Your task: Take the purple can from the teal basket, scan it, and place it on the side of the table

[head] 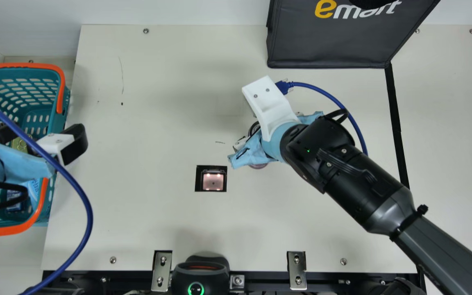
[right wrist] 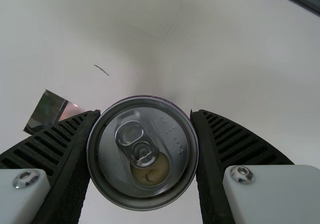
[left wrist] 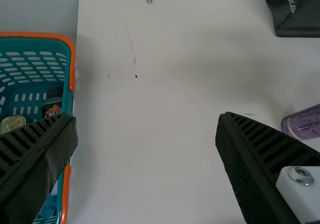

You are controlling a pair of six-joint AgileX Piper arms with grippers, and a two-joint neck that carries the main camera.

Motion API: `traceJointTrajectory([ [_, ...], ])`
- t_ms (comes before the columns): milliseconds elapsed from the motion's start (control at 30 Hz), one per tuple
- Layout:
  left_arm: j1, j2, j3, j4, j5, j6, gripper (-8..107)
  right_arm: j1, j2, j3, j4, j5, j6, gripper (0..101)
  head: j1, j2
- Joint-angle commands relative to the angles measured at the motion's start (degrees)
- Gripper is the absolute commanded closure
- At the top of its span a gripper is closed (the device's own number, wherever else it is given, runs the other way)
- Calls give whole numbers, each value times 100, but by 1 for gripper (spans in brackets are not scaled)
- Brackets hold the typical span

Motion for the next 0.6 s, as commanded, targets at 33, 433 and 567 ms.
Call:
traceJointTrajectory([
  [33, 0, 0, 0, 0, 0, 0, 9, 17, -42, -136, 18, 108, -10, 101, -166, 9],
  [433, 0, 0, 0, 0, 0, 0, 9, 83, -132, -816, 52, 646, -96, 101, -166, -391],
  [567, 0, 0, 0, 0, 0, 0, 9, 18, -182, -865, 83, 730, -105, 101, -166, -925],
])
